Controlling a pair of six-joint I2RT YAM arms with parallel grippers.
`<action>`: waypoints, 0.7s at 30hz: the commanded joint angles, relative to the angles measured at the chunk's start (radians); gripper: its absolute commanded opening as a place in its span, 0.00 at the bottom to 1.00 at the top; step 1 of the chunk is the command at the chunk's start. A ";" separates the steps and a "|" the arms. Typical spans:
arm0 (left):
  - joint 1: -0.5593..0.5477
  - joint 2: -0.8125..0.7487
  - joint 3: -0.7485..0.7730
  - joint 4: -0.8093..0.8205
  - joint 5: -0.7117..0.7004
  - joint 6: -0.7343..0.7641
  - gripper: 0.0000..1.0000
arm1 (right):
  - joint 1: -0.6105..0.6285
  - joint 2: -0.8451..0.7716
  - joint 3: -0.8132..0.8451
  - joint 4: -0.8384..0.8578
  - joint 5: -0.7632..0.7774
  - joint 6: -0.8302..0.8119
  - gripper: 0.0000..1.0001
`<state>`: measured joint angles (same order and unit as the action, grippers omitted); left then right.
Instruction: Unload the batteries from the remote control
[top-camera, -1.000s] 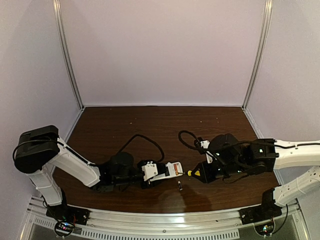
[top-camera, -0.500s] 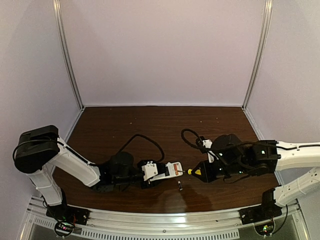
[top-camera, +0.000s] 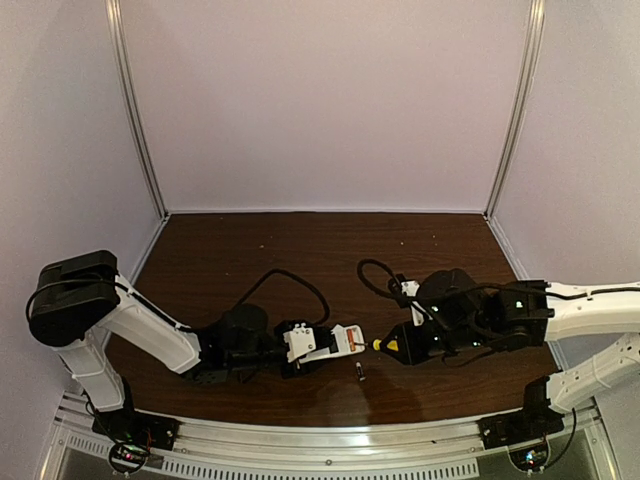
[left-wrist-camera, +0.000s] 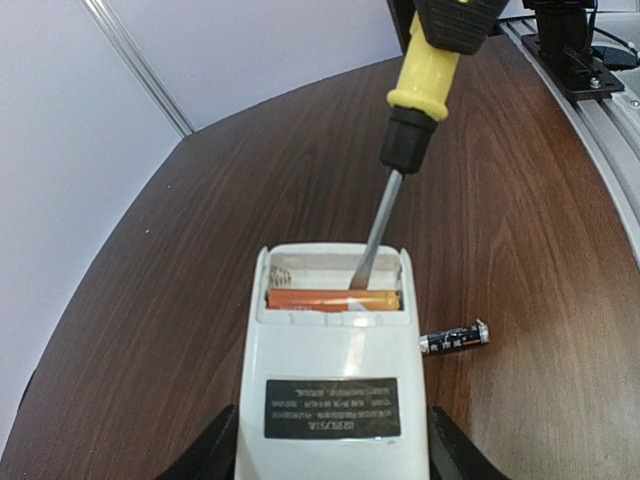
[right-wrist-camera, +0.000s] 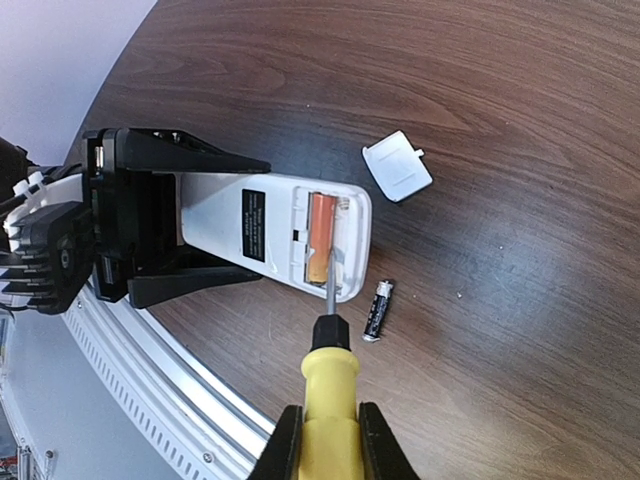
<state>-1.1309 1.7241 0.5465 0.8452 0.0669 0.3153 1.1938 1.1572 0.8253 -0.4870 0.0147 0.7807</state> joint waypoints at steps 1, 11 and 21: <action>0.000 0.009 0.020 0.089 0.010 0.006 0.00 | -0.007 -0.002 -0.013 0.074 -0.082 0.018 0.00; 0.000 0.023 0.025 0.092 0.006 0.007 0.00 | -0.053 -0.001 -0.053 0.124 -0.111 0.051 0.00; 0.001 0.048 0.037 0.095 0.007 0.007 0.00 | -0.084 0.017 -0.082 0.173 -0.149 0.067 0.00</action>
<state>-1.1290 1.7573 0.5465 0.8440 0.0551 0.3157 1.1183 1.1614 0.7567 -0.3870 -0.0933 0.8368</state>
